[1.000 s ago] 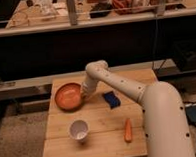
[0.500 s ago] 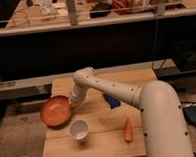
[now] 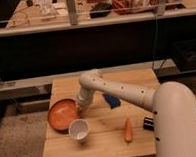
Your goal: Drag the ceramic bowl in a circle
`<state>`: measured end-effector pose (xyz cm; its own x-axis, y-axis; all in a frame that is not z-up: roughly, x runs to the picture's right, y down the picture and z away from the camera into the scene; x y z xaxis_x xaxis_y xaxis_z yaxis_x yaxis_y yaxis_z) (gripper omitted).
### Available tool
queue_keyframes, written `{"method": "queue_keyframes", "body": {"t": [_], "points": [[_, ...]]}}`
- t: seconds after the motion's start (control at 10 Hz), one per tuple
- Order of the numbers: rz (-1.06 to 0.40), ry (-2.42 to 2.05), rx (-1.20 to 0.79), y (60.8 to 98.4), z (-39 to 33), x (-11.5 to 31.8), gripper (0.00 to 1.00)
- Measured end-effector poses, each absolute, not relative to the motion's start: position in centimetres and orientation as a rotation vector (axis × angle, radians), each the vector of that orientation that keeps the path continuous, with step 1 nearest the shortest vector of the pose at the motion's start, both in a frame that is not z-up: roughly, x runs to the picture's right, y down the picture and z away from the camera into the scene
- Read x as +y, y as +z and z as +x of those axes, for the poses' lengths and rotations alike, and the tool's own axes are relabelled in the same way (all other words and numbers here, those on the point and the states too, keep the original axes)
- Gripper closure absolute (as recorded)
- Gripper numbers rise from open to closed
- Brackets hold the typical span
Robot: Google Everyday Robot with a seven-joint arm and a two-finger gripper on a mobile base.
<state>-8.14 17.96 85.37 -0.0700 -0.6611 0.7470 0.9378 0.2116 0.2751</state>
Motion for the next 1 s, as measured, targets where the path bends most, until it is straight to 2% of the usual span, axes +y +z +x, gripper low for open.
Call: {"method": "queue_keyframes", "body": {"t": [0.5,0.8,1.0], "points": [[-0.451,-1.139,-0.733,85.6,4.1,18.1,1.00],[-0.428,-1.001,-0.686,87.3,7.6,15.5,1.00],[-0.397,-0.985,-0.690,89.2,7.3,13.3,1.00]]}}
